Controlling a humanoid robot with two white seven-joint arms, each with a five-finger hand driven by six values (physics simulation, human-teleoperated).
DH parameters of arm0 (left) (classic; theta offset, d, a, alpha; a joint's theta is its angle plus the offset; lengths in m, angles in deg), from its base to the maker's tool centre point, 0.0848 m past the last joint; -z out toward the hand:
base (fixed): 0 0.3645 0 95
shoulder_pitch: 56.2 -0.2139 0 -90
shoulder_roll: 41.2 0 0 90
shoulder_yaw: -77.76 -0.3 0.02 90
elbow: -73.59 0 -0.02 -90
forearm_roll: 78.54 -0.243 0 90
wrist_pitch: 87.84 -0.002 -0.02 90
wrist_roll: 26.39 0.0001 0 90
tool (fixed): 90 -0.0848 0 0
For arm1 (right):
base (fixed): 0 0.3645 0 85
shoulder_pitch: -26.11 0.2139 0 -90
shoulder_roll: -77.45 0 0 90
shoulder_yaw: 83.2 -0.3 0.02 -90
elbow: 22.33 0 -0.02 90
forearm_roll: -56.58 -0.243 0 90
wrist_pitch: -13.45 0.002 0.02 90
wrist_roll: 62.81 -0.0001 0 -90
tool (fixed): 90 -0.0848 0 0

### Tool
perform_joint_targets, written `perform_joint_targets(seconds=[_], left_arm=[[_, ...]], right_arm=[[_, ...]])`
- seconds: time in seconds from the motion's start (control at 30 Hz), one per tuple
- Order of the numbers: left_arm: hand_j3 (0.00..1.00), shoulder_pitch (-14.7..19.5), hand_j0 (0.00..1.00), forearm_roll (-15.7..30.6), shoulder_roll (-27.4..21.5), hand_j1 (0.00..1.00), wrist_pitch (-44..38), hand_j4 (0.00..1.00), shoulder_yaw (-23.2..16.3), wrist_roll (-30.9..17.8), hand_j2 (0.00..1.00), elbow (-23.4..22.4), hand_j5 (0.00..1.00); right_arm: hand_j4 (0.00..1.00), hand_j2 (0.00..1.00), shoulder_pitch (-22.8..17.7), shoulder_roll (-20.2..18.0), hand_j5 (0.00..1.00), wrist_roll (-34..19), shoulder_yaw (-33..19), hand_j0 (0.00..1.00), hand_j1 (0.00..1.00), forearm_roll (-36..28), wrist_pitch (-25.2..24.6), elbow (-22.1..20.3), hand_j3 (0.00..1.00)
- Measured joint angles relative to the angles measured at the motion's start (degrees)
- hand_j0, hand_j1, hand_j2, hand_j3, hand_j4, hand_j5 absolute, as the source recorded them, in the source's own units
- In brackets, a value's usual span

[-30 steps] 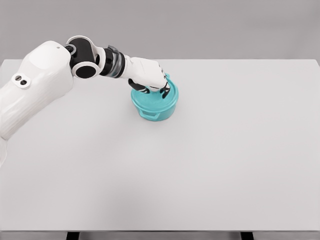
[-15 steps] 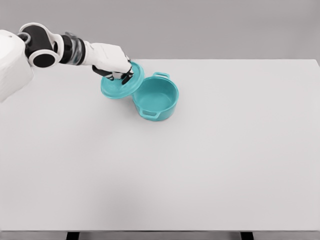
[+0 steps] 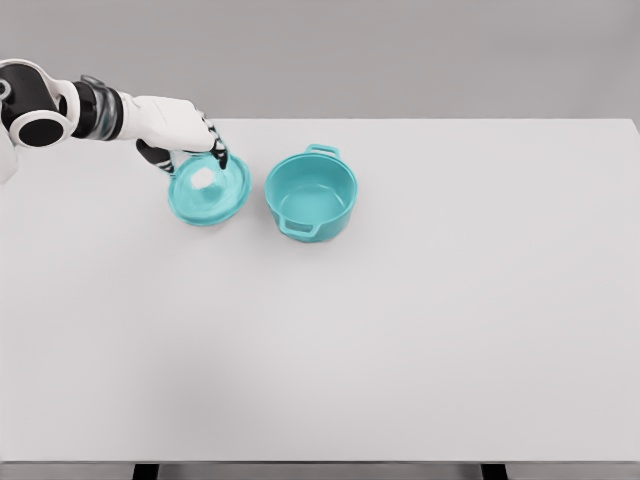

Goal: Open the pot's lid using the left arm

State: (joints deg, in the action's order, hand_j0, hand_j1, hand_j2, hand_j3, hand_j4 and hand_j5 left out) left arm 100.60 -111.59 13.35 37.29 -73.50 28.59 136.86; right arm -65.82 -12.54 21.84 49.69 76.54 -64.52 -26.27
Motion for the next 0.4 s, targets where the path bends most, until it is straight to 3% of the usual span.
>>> perform_joint_targets(seconds=[0.13, 0.23, 0.4], left_arm=[[1.00, -0.1, 1.00, 0.8, -0.5, 1.00, 0.0, 1.00, 0.5, 0.0, 1.00, -0.1, 1.00], [1.00, -2.4, 1.00, 6.0, -4.1, 1.00, 0.0, 1.00, 2.4, 0.0, 1.00, -1.0, 1.00], [1.00, -3.3, 1.00, 10.3, -6.7, 1.00, 0.0, 1.00, 4.5, 0.0, 1.00, -8.5, 1.00]], right_arm=[[1.00, 1.00, 0.0, 0.0, 1.00, 0.0, 0.0, 1.00, 1.00, 0.0, 0.0, 0.0, 1.00], [1.00, 1.00, 0.0, 0.0, 1.00, 0.0, 0.0, 1.00, 1.00, 0.0, 0.0, 0.0, 1.00], [1.00, 1.00, 0.1, 0.0, 1.00, 0.0, 0.0, 1.00, 1.00, 0.0, 0.0, 0.0, 1.00]])
